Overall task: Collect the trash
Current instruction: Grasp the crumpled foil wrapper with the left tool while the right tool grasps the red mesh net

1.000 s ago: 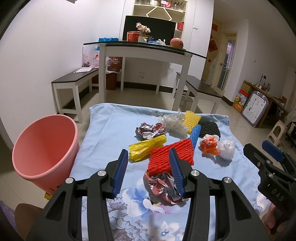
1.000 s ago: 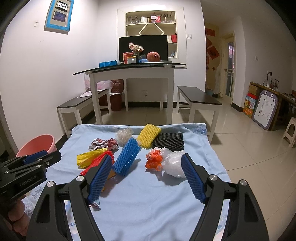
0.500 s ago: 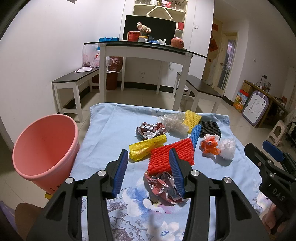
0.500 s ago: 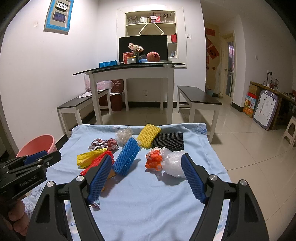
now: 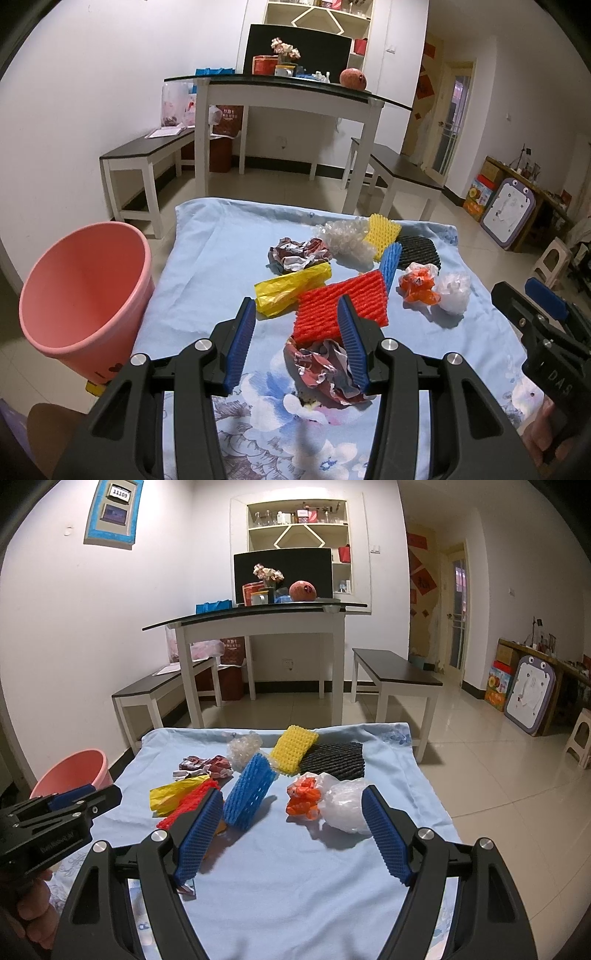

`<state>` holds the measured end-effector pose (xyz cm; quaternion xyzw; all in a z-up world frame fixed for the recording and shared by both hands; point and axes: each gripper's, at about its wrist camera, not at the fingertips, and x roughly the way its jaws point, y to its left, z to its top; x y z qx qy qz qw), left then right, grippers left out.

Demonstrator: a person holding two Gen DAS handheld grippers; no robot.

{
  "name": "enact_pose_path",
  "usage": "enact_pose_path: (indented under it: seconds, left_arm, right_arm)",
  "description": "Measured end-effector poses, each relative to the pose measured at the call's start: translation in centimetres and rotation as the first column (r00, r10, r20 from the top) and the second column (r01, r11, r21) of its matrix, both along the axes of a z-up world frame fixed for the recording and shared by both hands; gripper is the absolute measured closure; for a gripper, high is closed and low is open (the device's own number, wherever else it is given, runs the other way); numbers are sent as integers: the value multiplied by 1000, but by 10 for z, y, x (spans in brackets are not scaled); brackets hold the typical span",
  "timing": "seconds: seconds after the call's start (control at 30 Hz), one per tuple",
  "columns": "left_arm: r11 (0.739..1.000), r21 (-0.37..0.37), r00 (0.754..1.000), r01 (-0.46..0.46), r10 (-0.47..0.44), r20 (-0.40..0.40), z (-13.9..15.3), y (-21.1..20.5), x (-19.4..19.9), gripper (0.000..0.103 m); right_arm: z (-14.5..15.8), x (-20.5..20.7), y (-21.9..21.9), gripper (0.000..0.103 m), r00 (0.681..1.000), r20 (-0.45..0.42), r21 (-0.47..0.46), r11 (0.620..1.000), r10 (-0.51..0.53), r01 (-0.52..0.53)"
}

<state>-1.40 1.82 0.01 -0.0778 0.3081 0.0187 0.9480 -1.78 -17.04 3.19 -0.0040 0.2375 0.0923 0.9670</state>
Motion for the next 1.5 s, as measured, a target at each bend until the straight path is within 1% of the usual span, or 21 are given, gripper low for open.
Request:
enact_pose_path:
  seconds: [0.17,0.2,0.4,0.53,0.63,0.77,0.97,1.17,1.27,1.3,1.43,1.47,1.5]
  left_arm:
    - [1000,-10,1000,23,-23,1,0,4,4,56]
    - [999,-12,999,33,-33,1,0,6,4,56]
    - [997,-40,998,63,-64,-19,-5,22,3,56]
    - [991,-105,994,85,-92,-60,-14,29,2,56]
    - [977,-178,984,120,-142,-112,-25,25,5,56]
    - [977,-172,976,129,-156,-154,-36,16,10,56]
    - [964,-234,961,123,-175,-215,-54,8,21,56]
    - [973,-201,955,111,-160,-248,-63,0,29,56]
    - [970,-208,950,128,-180,-256,-66,0,30,76]
    - [967,-216,948,132,-187,-256,-67,0,30,78]
    - [964,-226,950,139,-194,-246,-67,-1,31,78]
    - [965,-222,951,140,-194,-241,-68,-1,31,78]
    - [966,-216,951,143,-194,-239,-68,-2,32,80]
  right_arm:
    - [-3,0,1,27,1000,-7,1,1000,0,0]
    - [-4,3,-4,27,1000,-10,5,1000,-1,1]
    - [-9,7,-7,27,999,-29,17,1000,13,-13]
    - [-11,11,-8,27,999,-44,25,1000,19,-18]
    - [-14,14,-8,27,998,-61,34,999,25,-23]
    - [-15,14,-8,27,997,-65,40,999,38,-35]
    - [-21,14,-6,27,994,-85,47,997,64,-60]
    - [-25,15,-4,27,993,-96,45,996,75,-71]
    - [-25,15,-5,27,992,-100,49,996,75,-70]
    - [-25,15,-5,27,992,-104,52,996,76,-71]
    - [-27,15,-2,27,989,-115,49,995,90,-85]
    - [-27,15,0,27,989,-117,46,995,95,-90]
    - [-28,14,2,27,988,-120,43,994,101,-96]
